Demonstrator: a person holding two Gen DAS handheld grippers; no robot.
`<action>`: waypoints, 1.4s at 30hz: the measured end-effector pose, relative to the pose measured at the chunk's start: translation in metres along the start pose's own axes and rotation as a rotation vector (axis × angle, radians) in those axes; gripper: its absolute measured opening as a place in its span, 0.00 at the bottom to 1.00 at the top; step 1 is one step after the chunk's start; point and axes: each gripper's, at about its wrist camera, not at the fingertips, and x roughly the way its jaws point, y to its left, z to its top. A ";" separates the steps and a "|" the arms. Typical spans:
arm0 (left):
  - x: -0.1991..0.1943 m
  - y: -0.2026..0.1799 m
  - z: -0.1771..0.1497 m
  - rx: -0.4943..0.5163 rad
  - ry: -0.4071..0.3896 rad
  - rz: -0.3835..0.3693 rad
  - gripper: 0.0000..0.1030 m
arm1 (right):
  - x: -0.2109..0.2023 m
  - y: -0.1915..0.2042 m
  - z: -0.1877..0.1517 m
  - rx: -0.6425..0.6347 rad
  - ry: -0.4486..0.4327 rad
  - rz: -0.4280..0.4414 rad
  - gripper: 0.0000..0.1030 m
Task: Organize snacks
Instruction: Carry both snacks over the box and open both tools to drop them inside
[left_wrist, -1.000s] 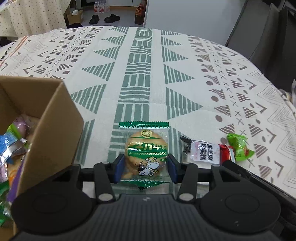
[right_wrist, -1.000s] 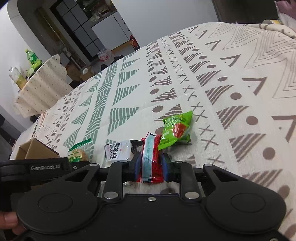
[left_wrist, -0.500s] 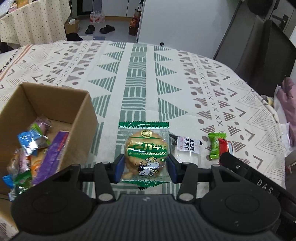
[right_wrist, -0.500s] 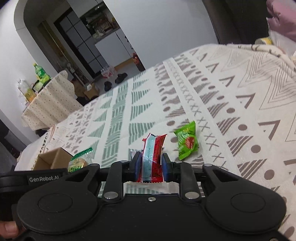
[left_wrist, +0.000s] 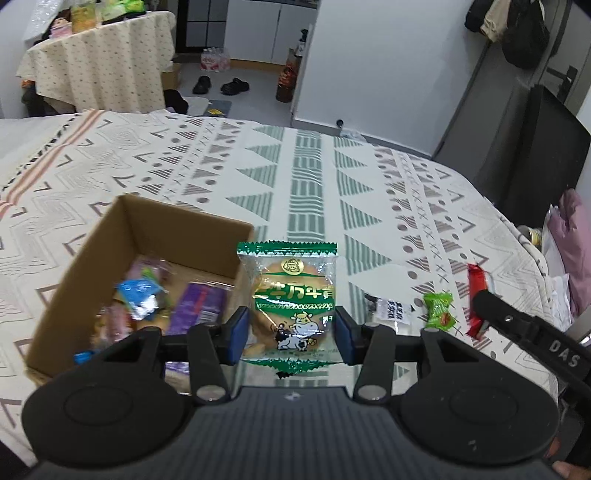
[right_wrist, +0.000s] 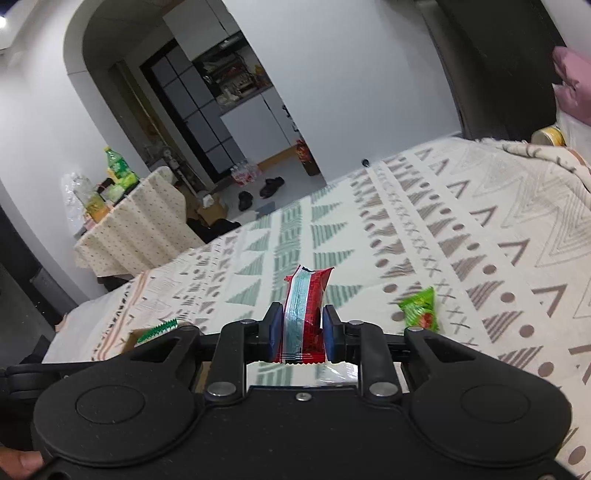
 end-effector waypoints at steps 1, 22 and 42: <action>-0.003 0.003 0.001 -0.004 -0.004 0.000 0.46 | -0.002 0.005 0.002 -0.005 -0.005 0.008 0.22; -0.041 0.078 0.027 -0.083 -0.078 0.039 0.46 | 0.007 0.068 -0.004 -0.050 -0.014 0.088 0.22; 0.001 0.139 0.038 -0.163 -0.024 0.064 0.48 | 0.069 0.125 -0.027 -0.071 0.095 0.132 0.22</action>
